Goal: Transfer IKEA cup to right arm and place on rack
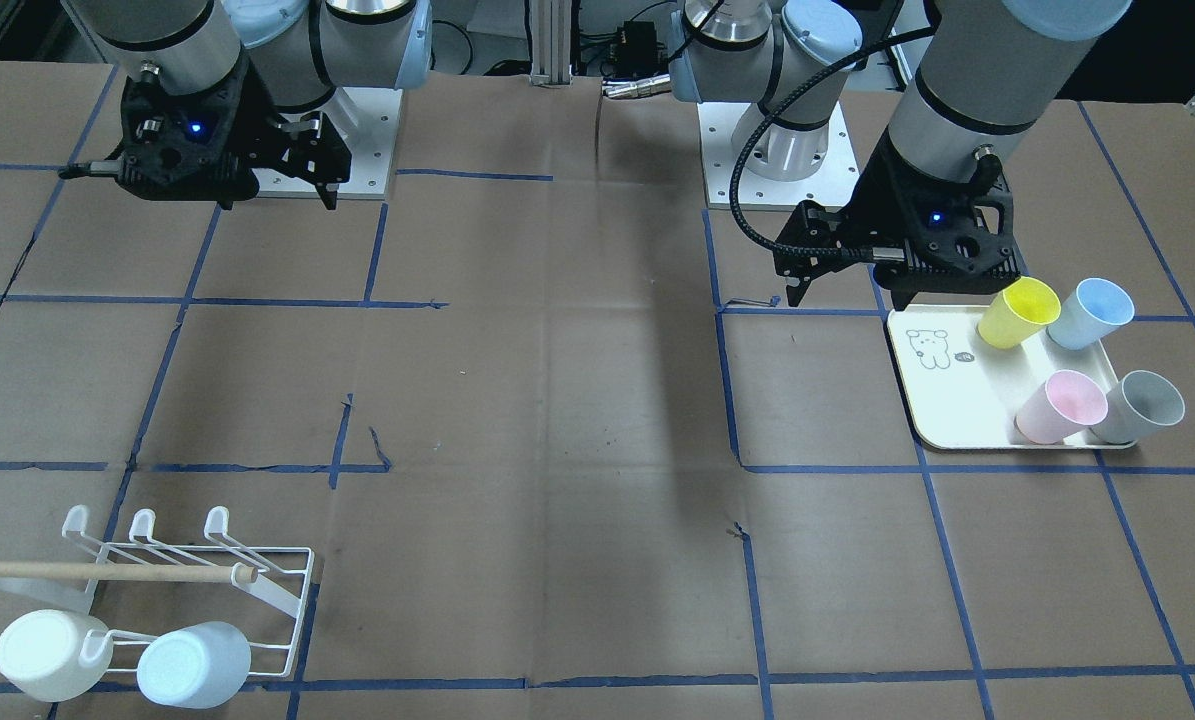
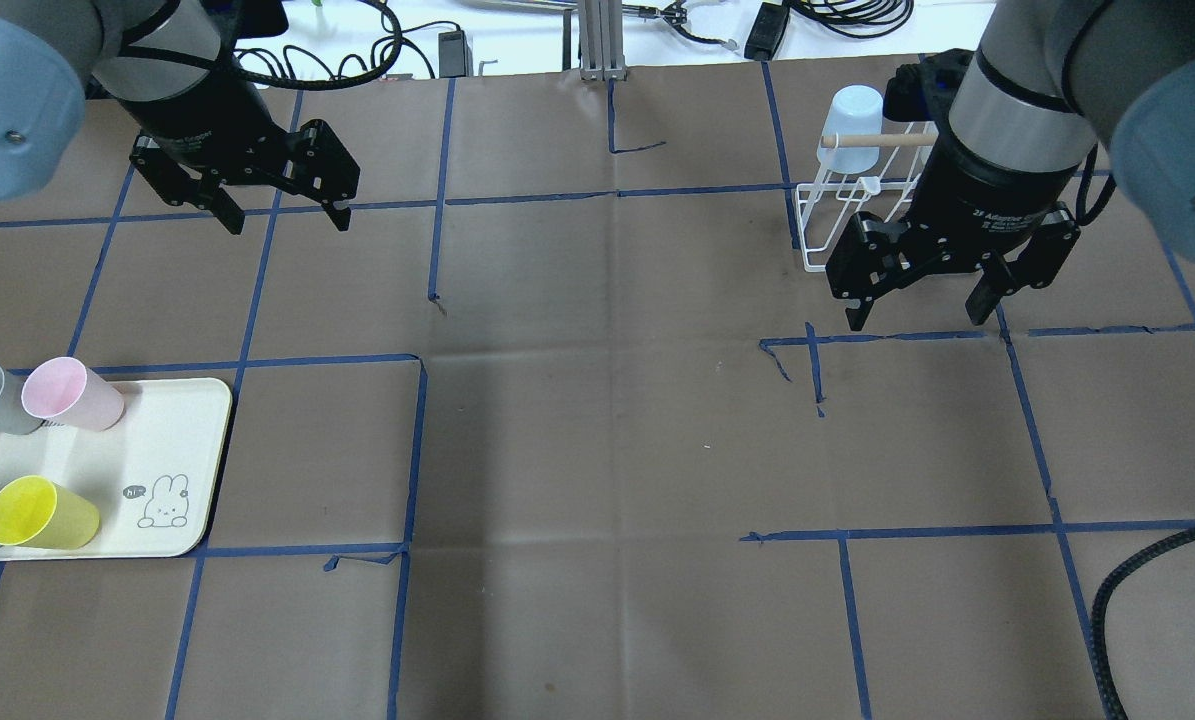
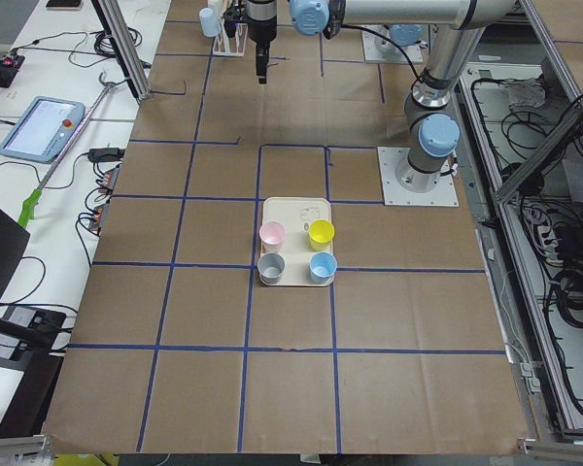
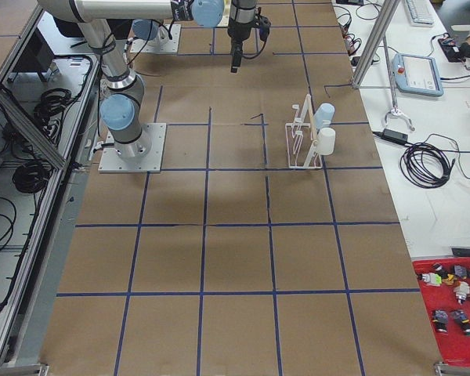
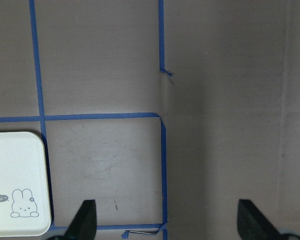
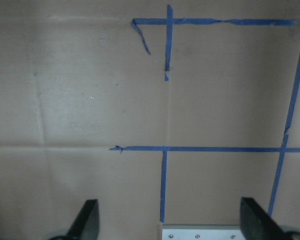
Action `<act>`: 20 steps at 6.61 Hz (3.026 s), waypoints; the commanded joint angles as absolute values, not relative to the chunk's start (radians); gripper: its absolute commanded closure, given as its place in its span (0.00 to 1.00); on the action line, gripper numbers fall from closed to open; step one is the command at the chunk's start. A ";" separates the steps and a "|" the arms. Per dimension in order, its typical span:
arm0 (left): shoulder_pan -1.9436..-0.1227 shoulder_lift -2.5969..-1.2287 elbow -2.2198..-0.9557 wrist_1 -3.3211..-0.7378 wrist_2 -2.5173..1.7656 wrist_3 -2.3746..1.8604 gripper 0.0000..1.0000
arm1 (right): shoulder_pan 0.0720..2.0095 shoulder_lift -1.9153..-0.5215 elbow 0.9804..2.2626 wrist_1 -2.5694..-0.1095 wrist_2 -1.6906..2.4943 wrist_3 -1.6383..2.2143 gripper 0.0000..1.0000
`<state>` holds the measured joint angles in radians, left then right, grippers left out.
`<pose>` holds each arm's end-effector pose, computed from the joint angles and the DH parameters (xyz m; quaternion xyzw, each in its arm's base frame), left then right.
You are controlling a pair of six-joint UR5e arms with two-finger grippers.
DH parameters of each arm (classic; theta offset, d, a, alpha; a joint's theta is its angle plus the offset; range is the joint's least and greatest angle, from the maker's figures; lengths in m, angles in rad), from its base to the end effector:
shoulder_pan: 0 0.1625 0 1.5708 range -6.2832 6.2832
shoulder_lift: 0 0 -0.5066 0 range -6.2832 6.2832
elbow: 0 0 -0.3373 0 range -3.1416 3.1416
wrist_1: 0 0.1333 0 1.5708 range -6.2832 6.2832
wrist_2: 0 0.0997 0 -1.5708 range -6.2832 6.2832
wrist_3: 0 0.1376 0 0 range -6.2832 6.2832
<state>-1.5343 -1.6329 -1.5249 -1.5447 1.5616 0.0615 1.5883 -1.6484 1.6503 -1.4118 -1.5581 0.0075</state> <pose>-0.1173 -0.4743 0.5261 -0.0125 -0.9999 0.0052 0.0043 0.1416 -0.3720 0.5151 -0.0045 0.9967 0.0804 0.0053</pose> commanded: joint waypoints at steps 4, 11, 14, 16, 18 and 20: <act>-1.534 -1.637 -1.526 -1.543 1.562 0.061 0.00 | 1.617 -1.661 1.651 -1.399 -1.542 0.103 0.00; -1.534 -1.634 -1.526 -1.545 1.562 0.061 0.00 | 1.617 -1.664 1.646 -1.500 -1.555 0.103 0.00; -1.534 -1.634 -1.526 -1.543 1.562 0.061 0.00 | 1.617 -1.663 1.646 -1.502 -1.554 0.104 0.00; -1.534 -1.635 -1.526 -1.543 1.562 0.061 0.00 | 1.617 -1.663 1.646 -1.502 -1.555 0.103 0.00; -1.534 -1.635 -1.526 -1.543 1.562 0.061 0.00 | 1.617 -1.663 1.646 -1.502 -1.554 0.104 0.00; -1.534 -1.634 -1.526 -1.543 1.562 0.061 0.00 | 1.617 -1.663 1.644 -1.502 -1.554 0.103 0.00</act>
<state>-1.5340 -1.6349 -1.5263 -1.5432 1.5616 0.0614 1.6168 -1.6631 1.6450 -1.5018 -1.5547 0.1031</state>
